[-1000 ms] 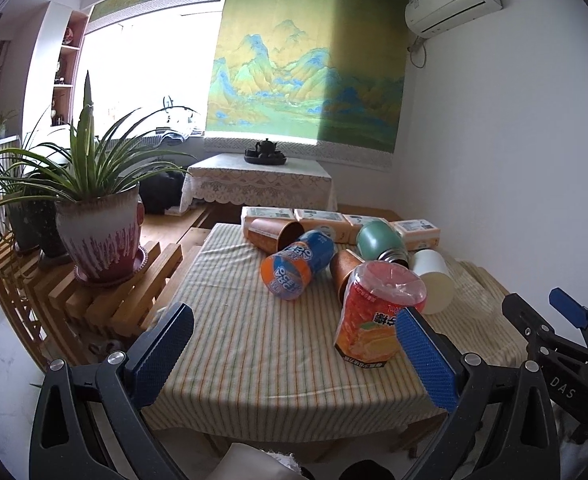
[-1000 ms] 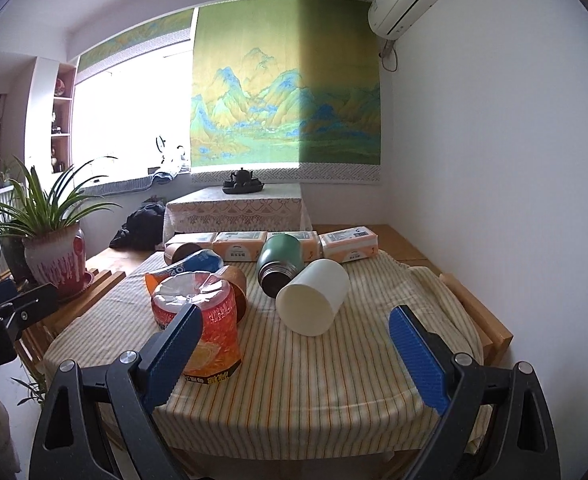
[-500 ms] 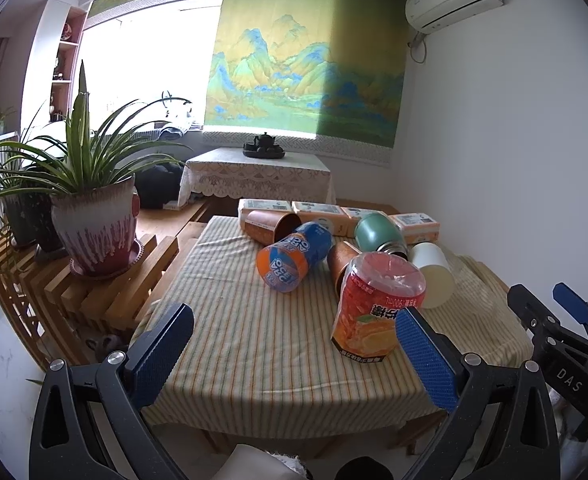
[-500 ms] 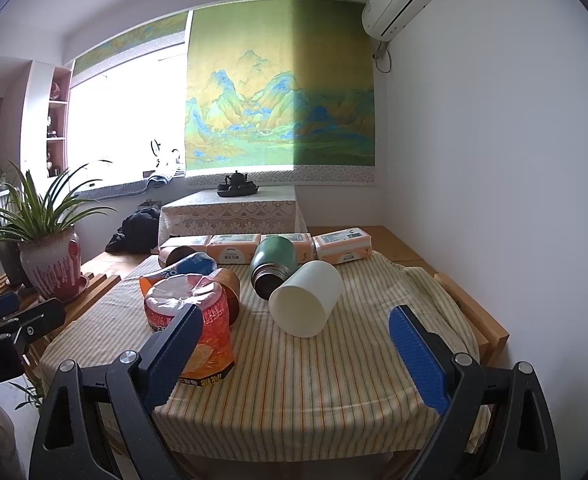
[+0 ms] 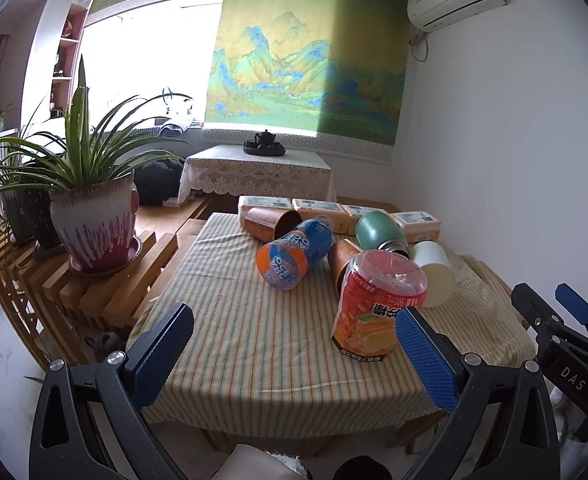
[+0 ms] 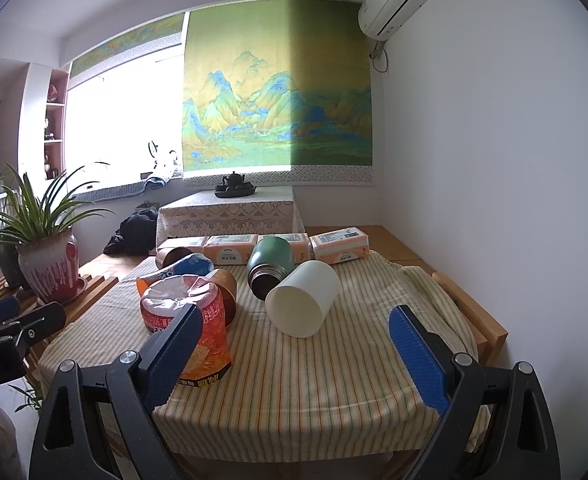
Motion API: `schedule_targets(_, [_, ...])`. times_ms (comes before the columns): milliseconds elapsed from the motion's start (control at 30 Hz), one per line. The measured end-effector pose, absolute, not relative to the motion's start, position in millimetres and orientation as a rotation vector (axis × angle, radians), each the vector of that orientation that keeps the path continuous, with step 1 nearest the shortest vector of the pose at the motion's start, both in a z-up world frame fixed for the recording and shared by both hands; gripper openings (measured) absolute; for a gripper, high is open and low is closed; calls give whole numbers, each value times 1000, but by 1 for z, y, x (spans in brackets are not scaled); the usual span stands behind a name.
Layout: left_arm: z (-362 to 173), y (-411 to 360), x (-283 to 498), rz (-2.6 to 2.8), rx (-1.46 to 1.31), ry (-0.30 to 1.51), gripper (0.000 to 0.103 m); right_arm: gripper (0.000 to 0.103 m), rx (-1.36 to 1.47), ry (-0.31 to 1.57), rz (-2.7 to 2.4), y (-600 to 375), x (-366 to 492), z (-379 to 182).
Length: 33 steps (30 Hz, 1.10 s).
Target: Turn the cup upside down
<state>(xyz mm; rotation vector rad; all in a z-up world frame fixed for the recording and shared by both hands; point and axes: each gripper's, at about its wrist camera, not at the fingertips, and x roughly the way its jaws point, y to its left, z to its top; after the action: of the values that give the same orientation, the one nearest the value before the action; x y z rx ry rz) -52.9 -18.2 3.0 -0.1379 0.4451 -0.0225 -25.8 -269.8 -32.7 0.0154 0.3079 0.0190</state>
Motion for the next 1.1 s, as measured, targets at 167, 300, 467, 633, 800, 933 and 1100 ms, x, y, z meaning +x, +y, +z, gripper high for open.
schedule_targets(167, [3,-18,-52,-24,-139,447,102,92,14,309,18,-270,-26,-33])
schedule_targets(300, [3,-18,-52,-23,-136,447,102,92,15,309,19,-271,-26,-32])
schedule_targets(467, [2,-18,-52,-25,-136,448,102,92,15,313,18,-270,-26,-33])
schedule_targets(633, [2,-20,-50,-27,-134,452,102,92,16,316,18,-271,-25,-34])
schedule_targets(800, [2,-20,-49,-27,-136,451,102,92,17,318,16,-271,-24,-35])
schedule_targets(933, [2,-20,-49,-29,-134,451,102,92,18,320,15,-272,-23,-36])
schedule_targets(1100, [2,-20,-48,-32,-135,457,102,92,18,325,15,-272,-22,-38])
